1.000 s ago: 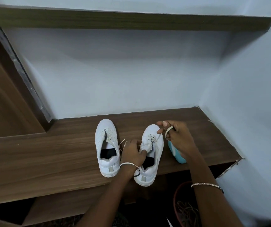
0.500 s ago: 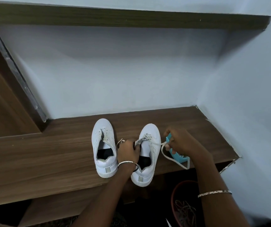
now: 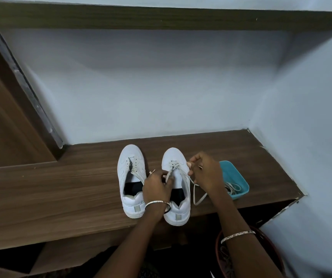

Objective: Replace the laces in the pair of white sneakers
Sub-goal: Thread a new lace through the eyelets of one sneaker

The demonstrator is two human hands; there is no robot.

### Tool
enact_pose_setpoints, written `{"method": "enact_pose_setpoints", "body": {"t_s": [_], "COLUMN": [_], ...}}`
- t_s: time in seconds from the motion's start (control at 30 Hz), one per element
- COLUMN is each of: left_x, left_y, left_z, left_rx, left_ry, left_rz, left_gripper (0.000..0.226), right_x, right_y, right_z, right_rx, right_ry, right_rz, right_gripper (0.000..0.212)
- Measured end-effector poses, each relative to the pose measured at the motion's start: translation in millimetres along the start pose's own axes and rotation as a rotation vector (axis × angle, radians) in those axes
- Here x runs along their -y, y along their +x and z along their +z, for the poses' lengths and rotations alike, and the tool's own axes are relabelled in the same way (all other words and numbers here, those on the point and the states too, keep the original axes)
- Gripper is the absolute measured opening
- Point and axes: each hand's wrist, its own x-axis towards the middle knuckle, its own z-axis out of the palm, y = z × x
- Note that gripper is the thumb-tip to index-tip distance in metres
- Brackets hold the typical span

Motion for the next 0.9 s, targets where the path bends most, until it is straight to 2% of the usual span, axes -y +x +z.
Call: {"method": "enact_pose_setpoints", "body": {"t_s": [0.1,0.23,0.33,0.4,0.57,0.7,0.8,0.9], "left_x": [0.3,6.3,10.9,10.5,10.7,13.4,10.0,10.6], "left_y": [4.2,22.4,34.4,38.6,44.9,47.2,49.8,53.0], "left_z": [-1.0,-4.0,-2.6,-0.7,-0.8,-4.4,-6.3,-6.4], "left_rx": [0.038,-0.005,0.163,0.211,0.207,0.200,0.235,0.273], "left_ry": [-0.019,0.026,0.075,0.131,0.268,0.095,-0.022,-0.150], "left_rz": [0.017,0.011,0.064,0.077,0.133,0.070,-0.020,-0.140], "left_gripper": [0.034,0.019,0.021,0.017,0.013,0.006,0.009,0.010], "right_x": [-12.5,-22.7,-25.3,-25.9,-35.5,-41.3,-45.3,-49.6], "right_y": [2.3,12.3,19.0,22.4,27.4,26.4,23.2,22.0], "right_z": [17.2,32.0,38.0,40.6,45.3,49.5,53.9,55.6], "right_rx": [-0.002,0.027,0.095,0.135,0.133,0.151,0.134,0.128], "right_ry": [0.033,-0.048,-0.054,-0.057,-0.077,-0.125,-0.072,-0.010], "right_rz": [0.050,0.080,0.096,0.101,0.069,0.034,0.014,0.029], "right_gripper": [0.006,0.012,0.019,0.021,0.008,0.013,0.005,0.006]}}
